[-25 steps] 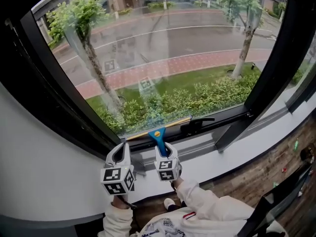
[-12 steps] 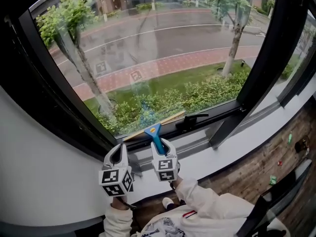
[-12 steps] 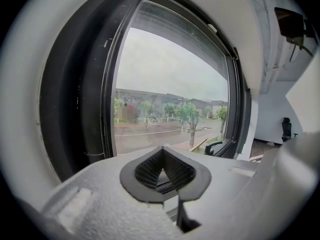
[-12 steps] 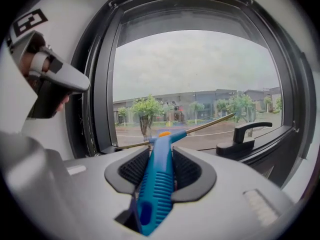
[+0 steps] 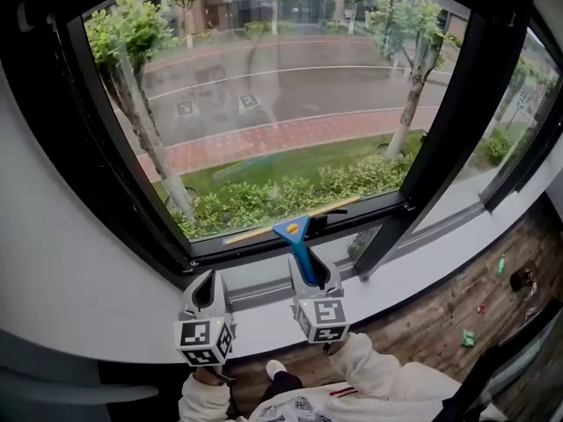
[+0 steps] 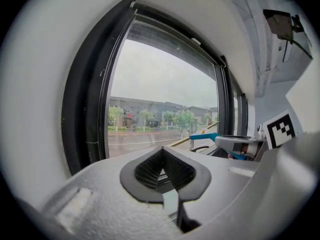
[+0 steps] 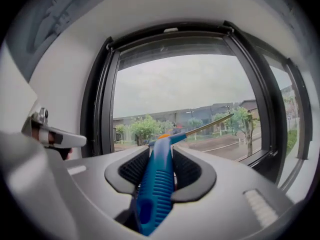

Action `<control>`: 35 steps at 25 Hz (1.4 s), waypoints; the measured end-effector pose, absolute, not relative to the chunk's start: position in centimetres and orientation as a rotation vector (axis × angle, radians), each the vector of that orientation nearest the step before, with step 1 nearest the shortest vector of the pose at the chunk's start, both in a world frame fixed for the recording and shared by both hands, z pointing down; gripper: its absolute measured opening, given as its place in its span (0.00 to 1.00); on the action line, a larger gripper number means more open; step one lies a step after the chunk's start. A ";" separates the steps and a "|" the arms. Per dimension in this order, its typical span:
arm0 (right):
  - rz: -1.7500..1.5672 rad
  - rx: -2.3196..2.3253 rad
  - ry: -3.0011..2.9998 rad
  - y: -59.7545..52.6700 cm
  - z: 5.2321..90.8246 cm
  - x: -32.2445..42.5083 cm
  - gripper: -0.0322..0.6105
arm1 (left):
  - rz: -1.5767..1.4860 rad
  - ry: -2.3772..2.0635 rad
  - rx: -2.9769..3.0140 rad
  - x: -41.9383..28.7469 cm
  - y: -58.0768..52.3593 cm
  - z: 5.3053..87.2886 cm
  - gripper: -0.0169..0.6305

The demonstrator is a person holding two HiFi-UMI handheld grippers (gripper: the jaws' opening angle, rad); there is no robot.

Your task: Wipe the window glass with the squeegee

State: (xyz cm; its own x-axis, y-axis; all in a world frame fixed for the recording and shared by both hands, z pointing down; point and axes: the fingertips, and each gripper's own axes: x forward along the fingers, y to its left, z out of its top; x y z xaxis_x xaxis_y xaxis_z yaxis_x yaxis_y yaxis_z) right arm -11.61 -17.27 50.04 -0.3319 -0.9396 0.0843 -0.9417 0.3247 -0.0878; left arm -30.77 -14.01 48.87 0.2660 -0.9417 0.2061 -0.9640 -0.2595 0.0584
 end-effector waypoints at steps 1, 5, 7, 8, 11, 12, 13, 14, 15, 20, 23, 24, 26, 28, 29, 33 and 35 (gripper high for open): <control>0.184 1.825 -2.548 -16.1 49.4 -9.6 0.28 | 0.183 -1.801 2.359 -29.8 -12.9 49.0 0.03; 0.175 1.872 -2.568 -10.3 48.2 -1.2 0.28 | 0.171 -1.808 2.365 -23.7 -7.3 50.1 0.03; 0.198 1.884 -2.574 -6.4 48.5 3.4 0.28 | 0.181 -1.807 2.375 -19.4 -3.6 50.8 0.03; 0.211 1.883 -2.575 -4.4 48.8 5.8 0.28 | 0.185 -1.809 2.375 -17.1 -1.6 51.3 0.03; 0.226 1.868 -2.565 1.3 49.7 12.4 0.28 | 0.173 -1.810 2.361 -10.2 4.4 52.3 0.03; 0.237 1.867 -2.559 3.0 49.9 14.2 0.28 | 0.173 -1.803 2.359 -8.1 6.2 52.5 0.03; 0.257 1.868 -2.553 4.5 50.1 15.9 0.28 | 0.181 -1.796 2.361 -6.4 7.7 52.5 0.03; 0.282 1.870 -2.548 6.0 50.1 17.3 0.28 | 0.191 -1.790 2.367 -4.8 9.1 52.3 0.03; 0.305 1.871 -2.547 7.4 50.0 18.6 0.28 | 0.198 -1.791 2.375 -3.7 10.4 51.9 0.03; 0.283 1.862 -2.607 12.5 47.3 21.4 0.28 | 0.190 -1.842 2.408 -1.2 15.0 49.2 0.03; 0.266 1.841 -2.637 14.7 46.2 20.9 0.28 | 0.190 -1.846 2.412 -0.9 17.2 49.0 0.03; 0.262 1.832 -2.642 15.4 46.0 20.6 0.28 | 0.188 -1.848 2.411 -1.0 17.8 49.1 0.03; 0.247 1.820 -2.650 16.5 45.5 20.0 0.28 | 0.178 -1.852 2.412 -1.4 18.9 48.9 0.03; 0.228 1.808 -2.663 17.2 44.9 19.1 0.28 | 0.166 -1.863 2.417 -2.1 19.7 48.3 0.03; 0.220 1.801 -2.672 17.4 44.5 18.6 0.28 | 0.162 -1.872 2.416 -2.5 20.1 48.0 0.03; 0.198 1.775 -2.696 18.5 43.8 17.2 0.28 | 0.149 -1.893 2.399 -3.7 21.4 47.5 0.03; 0.194 1.762 -2.702 18.9 43.6 16.9 0.28 | 0.141 -1.900 2.397 -3.9 21.9 47.2 0.03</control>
State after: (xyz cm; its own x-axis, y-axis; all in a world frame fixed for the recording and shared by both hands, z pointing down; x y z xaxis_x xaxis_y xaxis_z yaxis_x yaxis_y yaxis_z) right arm 16.87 18.92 43.61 -0.4026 -0.9153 -0.0097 -0.9045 0.3994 -0.1493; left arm -3.89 21.92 47.21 0.2270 -0.9663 0.1212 -0.9736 -0.2281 0.0048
